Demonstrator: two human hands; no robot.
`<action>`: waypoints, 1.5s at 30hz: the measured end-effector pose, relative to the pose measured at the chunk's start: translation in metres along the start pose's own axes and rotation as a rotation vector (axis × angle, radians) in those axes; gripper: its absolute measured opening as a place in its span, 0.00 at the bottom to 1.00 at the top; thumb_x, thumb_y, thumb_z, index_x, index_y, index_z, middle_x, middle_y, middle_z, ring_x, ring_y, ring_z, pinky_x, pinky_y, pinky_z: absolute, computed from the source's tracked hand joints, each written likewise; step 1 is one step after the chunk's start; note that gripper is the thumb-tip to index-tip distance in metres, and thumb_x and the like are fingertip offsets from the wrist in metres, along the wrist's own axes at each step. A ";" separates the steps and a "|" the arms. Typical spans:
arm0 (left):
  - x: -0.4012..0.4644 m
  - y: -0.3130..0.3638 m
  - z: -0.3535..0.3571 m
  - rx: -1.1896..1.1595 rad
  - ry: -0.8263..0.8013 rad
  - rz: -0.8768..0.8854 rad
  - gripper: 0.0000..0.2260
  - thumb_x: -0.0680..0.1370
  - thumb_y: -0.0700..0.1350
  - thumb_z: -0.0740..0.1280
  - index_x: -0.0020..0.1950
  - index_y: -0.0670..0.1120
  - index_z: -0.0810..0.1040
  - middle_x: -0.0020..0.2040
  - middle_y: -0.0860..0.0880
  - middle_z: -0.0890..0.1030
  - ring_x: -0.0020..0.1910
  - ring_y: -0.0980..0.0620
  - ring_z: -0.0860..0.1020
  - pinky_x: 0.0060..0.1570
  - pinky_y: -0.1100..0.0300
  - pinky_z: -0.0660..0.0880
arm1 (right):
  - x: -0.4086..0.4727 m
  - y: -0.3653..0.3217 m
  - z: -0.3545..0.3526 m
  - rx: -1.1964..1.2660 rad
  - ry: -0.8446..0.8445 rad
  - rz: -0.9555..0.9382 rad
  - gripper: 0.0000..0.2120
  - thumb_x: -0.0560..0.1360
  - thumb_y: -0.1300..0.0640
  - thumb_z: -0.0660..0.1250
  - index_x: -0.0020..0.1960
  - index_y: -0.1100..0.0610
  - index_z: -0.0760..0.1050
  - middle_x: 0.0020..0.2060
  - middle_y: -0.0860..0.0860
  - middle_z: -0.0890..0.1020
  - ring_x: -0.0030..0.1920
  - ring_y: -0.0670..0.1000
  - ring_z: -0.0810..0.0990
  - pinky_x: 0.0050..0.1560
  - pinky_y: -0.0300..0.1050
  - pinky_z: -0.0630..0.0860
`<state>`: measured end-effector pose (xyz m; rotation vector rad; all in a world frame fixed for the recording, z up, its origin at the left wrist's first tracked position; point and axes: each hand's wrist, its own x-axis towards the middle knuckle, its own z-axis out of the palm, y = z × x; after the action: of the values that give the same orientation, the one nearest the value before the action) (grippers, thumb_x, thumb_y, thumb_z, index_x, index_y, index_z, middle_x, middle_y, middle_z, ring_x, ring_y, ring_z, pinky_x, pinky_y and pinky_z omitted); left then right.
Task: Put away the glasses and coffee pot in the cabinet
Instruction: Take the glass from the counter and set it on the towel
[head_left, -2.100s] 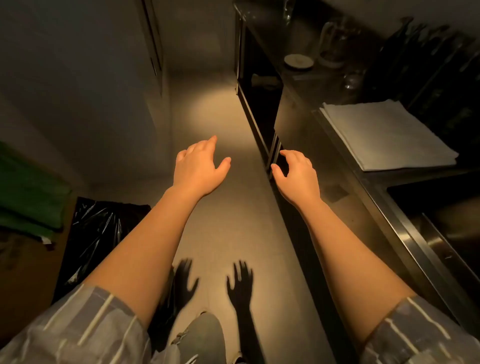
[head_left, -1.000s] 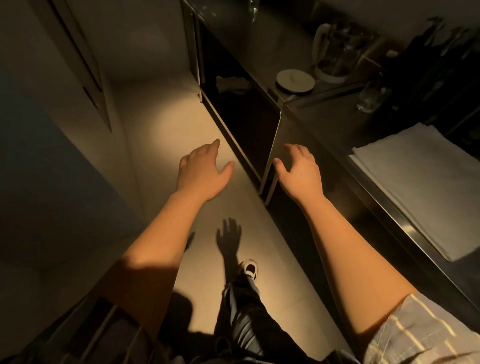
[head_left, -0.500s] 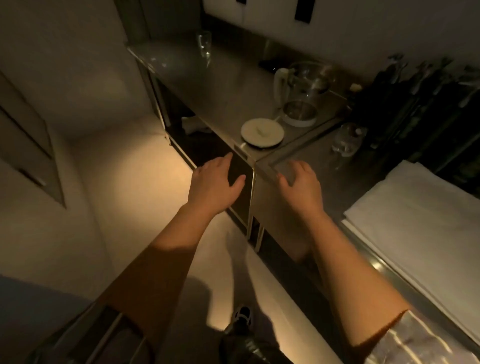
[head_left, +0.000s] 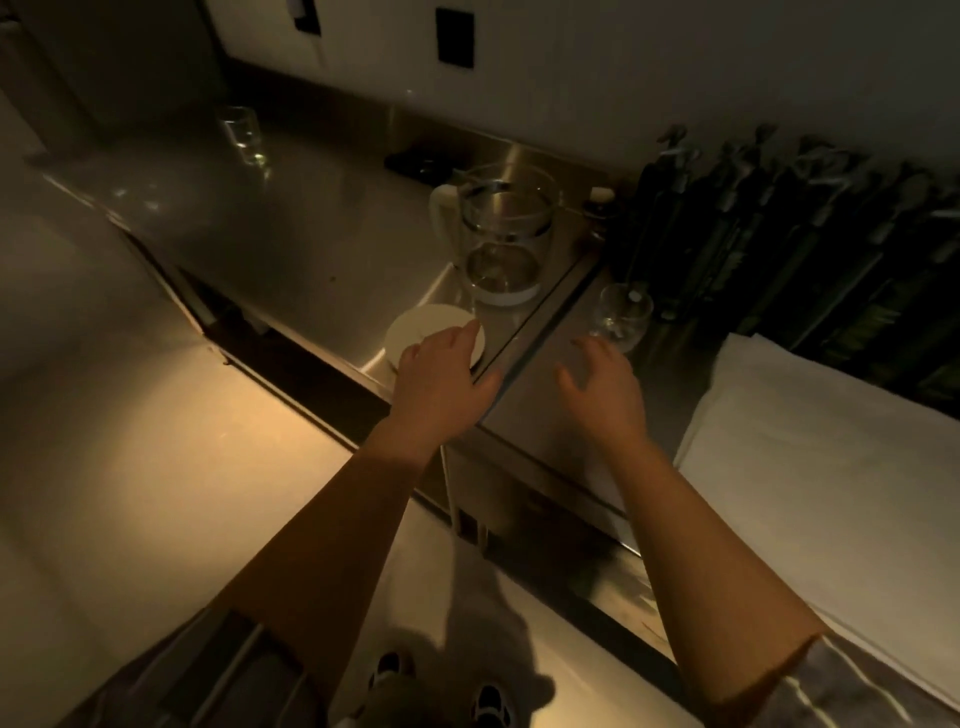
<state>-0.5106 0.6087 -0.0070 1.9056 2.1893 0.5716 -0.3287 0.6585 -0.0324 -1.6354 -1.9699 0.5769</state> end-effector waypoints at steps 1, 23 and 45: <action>0.008 0.002 0.003 -0.007 -0.011 0.027 0.28 0.79 0.58 0.60 0.76 0.49 0.61 0.72 0.45 0.69 0.70 0.45 0.67 0.70 0.47 0.60 | 0.003 0.003 -0.001 -0.012 0.017 0.026 0.24 0.77 0.51 0.64 0.71 0.56 0.67 0.70 0.55 0.70 0.69 0.55 0.67 0.67 0.52 0.66; 0.143 -0.019 0.015 -0.069 -0.223 0.458 0.28 0.80 0.58 0.59 0.77 0.47 0.60 0.74 0.46 0.67 0.73 0.47 0.64 0.71 0.48 0.57 | 0.048 -0.024 0.017 -0.054 0.376 0.401 0.20 0.76 0.52 0.65 0.68 0.54 0.71 0.64 0.53 0.74 0.63 0.54 0.73 0.63 0.49 0.71; 0.138 -0.002 0.020 -0.059 -0.255 0.468 0.29 0.80 0.58 0.57 0.78 0.47 0.57 0.75 0.45 0.64 0.74 0.46 0.61 0.73 0.45 0.56 | 0.034 -0.012 0.007 -0.141 0.403 0.429 0.22 0.77 0.52 0.63 0.69 0.57 0.69 0.66 0.54 0.72 0.65 0.55 0.72 0.63 0.48 0.69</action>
<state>-0.5268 0.7472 -0.0107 2.3215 1.5624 0.4220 -0.3468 0.6901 -0.0267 -2.0914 -1.4044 0.2302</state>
